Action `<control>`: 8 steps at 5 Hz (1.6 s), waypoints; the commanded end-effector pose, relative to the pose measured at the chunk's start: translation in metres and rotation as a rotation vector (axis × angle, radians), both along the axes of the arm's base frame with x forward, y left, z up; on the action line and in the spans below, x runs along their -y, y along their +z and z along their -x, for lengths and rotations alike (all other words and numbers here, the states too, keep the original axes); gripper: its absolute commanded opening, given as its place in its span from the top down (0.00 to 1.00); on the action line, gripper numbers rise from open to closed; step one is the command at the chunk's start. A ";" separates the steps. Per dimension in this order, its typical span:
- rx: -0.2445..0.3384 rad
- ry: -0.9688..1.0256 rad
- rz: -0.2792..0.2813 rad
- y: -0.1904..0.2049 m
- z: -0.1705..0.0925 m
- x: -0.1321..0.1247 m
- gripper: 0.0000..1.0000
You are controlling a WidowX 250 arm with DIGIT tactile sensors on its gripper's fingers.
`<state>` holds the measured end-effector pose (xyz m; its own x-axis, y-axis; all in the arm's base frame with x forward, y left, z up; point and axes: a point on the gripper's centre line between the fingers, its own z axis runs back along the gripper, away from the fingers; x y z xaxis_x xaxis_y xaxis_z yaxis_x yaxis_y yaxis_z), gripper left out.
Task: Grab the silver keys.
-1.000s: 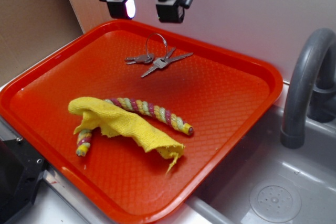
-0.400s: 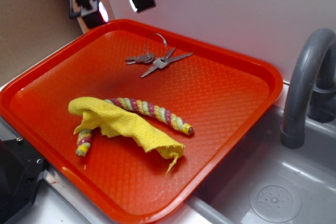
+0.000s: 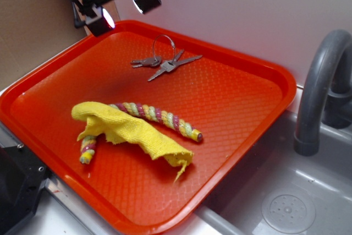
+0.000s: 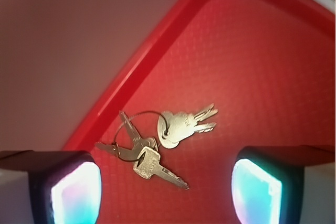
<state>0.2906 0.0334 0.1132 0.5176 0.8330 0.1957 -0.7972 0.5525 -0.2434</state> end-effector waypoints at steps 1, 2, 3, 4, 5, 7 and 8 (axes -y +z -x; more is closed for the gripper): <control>0.036 -0.025 -0.060 -0.019 -0.030 0.015 0.00; 0.029 -0.021 -0.073 -0.030 -0.039 0.016 0.00; 0.023 -0.026 -0.107 -0.045 -0.042 0.017 0.00; 0.020 -0.041 -0.122 -0.047 -0.043 0.018 0.00; 0.026 -0.051 -0.114 -0.048 -0.043 0.017 1.00; 0.021 -0.058 -0.114 -0.047 -0.037 0.017 1.00; 0.013 -0.059 -0.127 -0.052 -0.039 0.019 1.00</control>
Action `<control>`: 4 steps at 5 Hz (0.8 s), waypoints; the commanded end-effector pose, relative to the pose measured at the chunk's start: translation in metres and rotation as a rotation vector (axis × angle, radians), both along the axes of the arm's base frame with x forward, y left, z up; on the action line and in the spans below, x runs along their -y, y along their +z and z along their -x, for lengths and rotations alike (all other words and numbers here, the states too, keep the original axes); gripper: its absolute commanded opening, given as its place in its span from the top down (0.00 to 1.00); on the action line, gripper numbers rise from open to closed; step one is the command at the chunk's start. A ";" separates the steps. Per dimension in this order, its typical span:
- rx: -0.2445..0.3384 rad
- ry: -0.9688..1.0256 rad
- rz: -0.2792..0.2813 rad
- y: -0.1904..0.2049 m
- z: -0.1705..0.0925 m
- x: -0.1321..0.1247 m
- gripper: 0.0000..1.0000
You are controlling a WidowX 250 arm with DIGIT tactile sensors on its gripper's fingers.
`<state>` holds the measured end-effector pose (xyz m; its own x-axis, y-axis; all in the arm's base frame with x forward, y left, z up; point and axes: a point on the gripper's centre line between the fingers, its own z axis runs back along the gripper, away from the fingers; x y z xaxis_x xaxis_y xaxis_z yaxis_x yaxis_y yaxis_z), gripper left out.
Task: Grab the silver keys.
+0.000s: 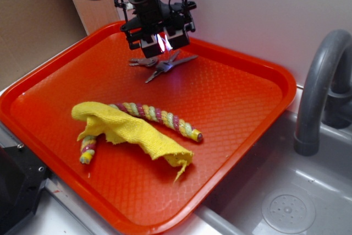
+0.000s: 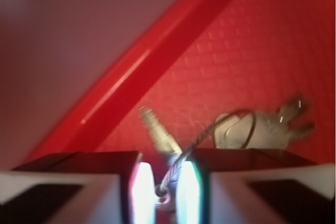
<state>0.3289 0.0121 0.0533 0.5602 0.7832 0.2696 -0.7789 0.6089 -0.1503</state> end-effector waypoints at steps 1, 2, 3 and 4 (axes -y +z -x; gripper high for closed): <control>0.038 -0.014 -0.018 0.004 -0.004 -0.001 1.00; 0.039 -0.025 -0.008 0.010 0.000 -0.005 1.00; 0.054 -0.066 0.019 0.031 0.012 -0.009 1.00; 0.056 -0.204 0.020 0.062 0.027 -0.012 1.00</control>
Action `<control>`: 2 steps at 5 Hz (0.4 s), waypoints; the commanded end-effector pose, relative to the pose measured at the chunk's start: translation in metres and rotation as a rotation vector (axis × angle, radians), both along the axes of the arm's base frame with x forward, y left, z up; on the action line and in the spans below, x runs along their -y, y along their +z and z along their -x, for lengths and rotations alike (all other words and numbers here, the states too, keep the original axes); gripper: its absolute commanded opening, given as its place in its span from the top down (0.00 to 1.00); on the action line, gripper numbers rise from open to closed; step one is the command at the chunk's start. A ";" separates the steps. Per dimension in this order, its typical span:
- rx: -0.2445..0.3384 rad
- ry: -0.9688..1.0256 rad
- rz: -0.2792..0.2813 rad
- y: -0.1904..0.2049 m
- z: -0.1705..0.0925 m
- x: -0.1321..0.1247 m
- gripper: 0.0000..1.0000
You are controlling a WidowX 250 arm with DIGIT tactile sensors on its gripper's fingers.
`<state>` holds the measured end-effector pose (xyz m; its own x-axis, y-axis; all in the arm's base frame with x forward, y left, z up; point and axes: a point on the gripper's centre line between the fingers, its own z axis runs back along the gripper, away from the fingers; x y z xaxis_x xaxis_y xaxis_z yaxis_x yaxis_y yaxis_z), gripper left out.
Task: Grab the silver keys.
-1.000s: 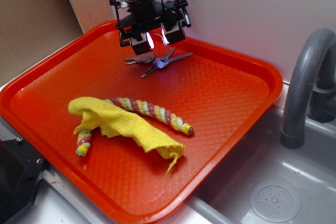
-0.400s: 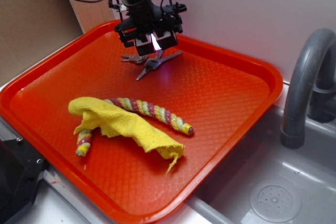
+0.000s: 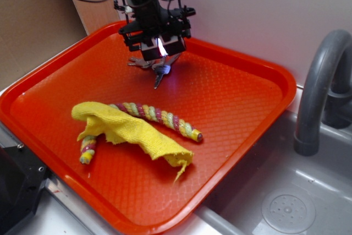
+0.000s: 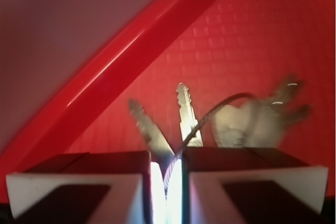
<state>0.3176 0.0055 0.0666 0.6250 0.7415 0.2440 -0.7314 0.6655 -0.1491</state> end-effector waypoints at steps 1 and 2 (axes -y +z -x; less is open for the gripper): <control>0.056 -0.375 0.009 0.099 0.057 -0.027 1.00; -0.049 -0.629 -0.045 0.155 0.078 -0.033 1.00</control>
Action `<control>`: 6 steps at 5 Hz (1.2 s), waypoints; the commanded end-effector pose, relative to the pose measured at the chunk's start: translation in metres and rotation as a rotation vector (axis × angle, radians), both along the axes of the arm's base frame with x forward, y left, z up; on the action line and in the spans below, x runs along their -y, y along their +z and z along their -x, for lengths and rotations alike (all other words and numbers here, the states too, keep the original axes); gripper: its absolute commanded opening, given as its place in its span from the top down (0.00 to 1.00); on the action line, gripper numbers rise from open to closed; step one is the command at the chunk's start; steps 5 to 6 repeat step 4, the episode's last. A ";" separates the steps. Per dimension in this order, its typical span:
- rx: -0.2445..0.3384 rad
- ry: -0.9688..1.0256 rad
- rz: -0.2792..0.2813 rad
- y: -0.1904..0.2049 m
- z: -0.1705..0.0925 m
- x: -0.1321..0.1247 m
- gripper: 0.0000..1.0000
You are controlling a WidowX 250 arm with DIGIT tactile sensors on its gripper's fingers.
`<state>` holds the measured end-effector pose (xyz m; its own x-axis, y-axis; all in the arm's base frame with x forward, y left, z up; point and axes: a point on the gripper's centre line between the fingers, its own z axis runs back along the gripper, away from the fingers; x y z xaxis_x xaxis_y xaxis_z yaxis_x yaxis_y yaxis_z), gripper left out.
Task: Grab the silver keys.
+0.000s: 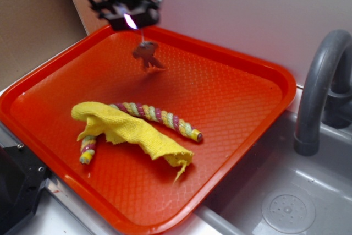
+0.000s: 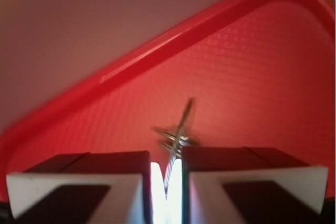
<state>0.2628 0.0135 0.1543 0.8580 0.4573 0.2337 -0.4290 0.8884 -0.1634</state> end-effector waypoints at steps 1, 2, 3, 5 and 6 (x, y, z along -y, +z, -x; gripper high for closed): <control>0.039 -0.472 -0.094 0.112 0.038 -0.033 1.00; 0.021 -0.659 -0.144 0.119 0.042 -0.030 1.00; -0.011 -0.670 -0.190 0.116 0.042 -0.027 1.00; -0.004 -0.681 -0.195 0.113 0.042 -0.027 1.00; -0.004 -0.681 -0.195 0.113 0.042 -0.027 1.00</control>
